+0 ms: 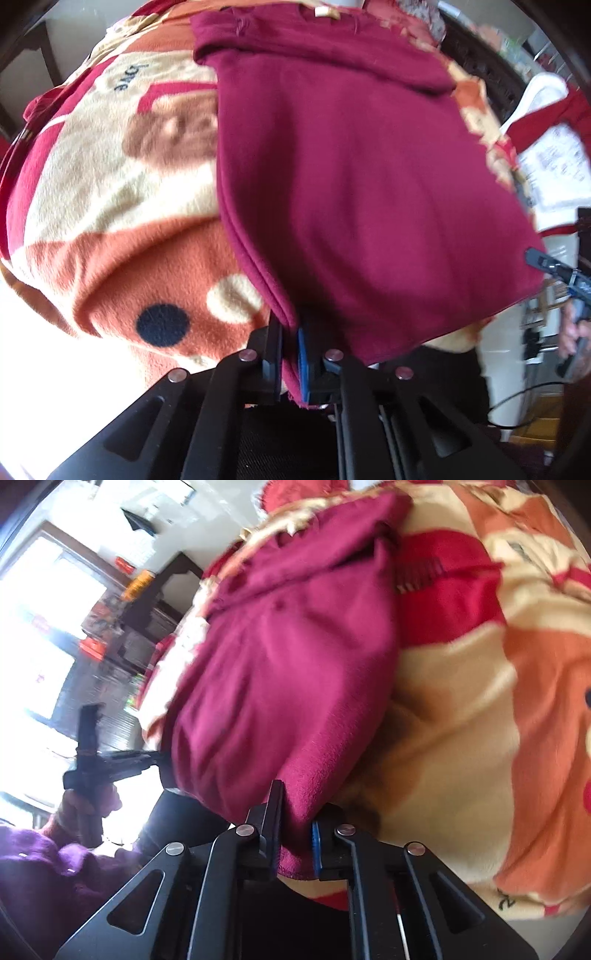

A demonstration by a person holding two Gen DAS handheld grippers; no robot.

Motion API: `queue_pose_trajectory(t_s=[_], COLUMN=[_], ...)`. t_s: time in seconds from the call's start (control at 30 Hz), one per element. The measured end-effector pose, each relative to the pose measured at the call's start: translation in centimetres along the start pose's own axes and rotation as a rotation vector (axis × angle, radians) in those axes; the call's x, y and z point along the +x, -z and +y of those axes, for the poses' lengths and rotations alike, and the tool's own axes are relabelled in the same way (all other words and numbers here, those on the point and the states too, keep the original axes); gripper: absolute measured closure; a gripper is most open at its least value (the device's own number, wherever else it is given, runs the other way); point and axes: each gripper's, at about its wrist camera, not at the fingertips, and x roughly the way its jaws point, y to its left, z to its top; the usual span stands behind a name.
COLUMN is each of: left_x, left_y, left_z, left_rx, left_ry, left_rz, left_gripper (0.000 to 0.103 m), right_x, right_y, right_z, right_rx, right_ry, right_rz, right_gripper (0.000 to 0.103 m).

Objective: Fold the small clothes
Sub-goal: 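Lift the hem with both grippers and carry it toward the collar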

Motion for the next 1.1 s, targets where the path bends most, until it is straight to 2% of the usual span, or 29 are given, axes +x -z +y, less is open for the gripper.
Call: queue_pose_trajectory(t_s=[0.13,0.27,0.37,0.53,0.63,0.77,0.83,1.1], left_x=[-3.6,-5.6,-6.7,-7.5,-7.1,-5.7,-4.4,1.1], left_y=[-2.7,-6.1,-9.5,-15.6,-19.6,-23.3,-25.7,-31.9], left_z=[1.7,3.4,4.3,4.5,5.0,4.9,5.3,7.5], left_rx=[-0.049,-0.094,-0.108,-0.098,-0.109,-0.120,-0.125,-0.176], left_ry=[0.087,0.121,0.118,0.044,0.033,0.001,-0.017,-0.025], left_rz=[-0.093,-0.185,-0.257,-0.381,-0.402,-0.412,-0.409,-0.348], left_gripper=[0.096,0.096,0.096,0.096,0.096,0.096,0.096,0.096], right_x=[-1.9,-3.5,-4.0,-3.1,-2.4,-1.0,0.0,4.8], right_y=[-2.1,-5.4,-8.7,-14.6,-18.2,-22.5,-24.5,-30.1], right_z=[0.2,0.4,0.9,1.1,0.4,-1.0,-2.2,-5.5], right_rx=[0.010,0.008,-0.014,-0.056,-0.047,-0.021,0.024,0.080], right_ry=[-0.083,-0.131,-0.102,-0.019,0.007,0.034,0.024,0.097], right_rz=[-0.080,-0.179,-0.245,-0.307,-0.339,-0.381,-0.380,-0.354], right_gripper=[0.103,0.103,0.103,0.103,0.103,0.103,0.103,0.103])
